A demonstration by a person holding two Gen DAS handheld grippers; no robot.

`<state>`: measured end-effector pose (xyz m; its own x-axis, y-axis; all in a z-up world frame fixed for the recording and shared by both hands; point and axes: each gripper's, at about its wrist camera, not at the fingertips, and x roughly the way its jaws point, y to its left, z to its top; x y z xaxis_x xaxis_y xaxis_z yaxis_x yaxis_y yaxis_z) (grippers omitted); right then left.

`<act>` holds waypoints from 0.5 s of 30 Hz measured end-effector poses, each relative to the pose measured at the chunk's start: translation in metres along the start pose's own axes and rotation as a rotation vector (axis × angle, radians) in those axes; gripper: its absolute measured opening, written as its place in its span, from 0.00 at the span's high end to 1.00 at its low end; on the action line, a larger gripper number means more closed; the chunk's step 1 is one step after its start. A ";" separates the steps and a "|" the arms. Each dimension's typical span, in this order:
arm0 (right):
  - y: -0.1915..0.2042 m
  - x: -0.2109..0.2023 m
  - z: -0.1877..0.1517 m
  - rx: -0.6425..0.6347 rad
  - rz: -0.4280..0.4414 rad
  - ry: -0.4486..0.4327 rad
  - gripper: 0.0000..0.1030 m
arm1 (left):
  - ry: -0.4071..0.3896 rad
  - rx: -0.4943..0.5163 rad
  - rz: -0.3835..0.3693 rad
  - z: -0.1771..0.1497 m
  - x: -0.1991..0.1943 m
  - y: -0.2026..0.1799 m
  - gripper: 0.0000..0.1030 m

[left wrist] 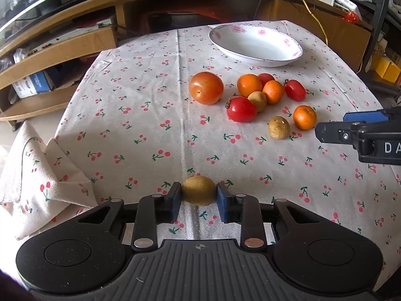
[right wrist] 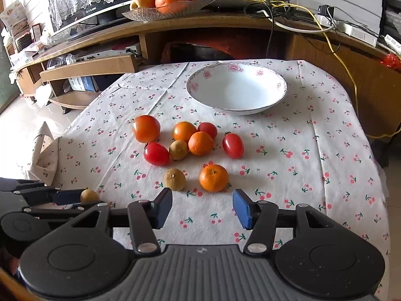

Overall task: Organize fruits
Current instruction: 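Close the left tool on a small brown fruit while the right tool grasps another brown fruit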

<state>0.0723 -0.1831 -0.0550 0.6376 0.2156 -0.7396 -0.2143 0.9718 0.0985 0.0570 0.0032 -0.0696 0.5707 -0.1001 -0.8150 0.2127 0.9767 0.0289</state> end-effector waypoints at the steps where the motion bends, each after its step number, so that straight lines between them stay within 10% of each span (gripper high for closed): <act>1: 0.000 0.001 0.001 -0.008 0.013 0.004 0.47 | 0.007 0.001 -0.003 0.001 0.000 -0.001 0.64; 15: 0.020 0.046 0.017 -0.119 0.126 0.056 0.53 | 0.016 -0.027 -0.082 0.008 0.006 0.003 0.64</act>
<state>0.1101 -0.1520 -0.0761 0.5588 0.3262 -0.7625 -0.3783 0.9184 0.1157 0.0673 0.0038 -0.0693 0.5391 -0.1772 -0.8234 0.2366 0.9701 -0.0539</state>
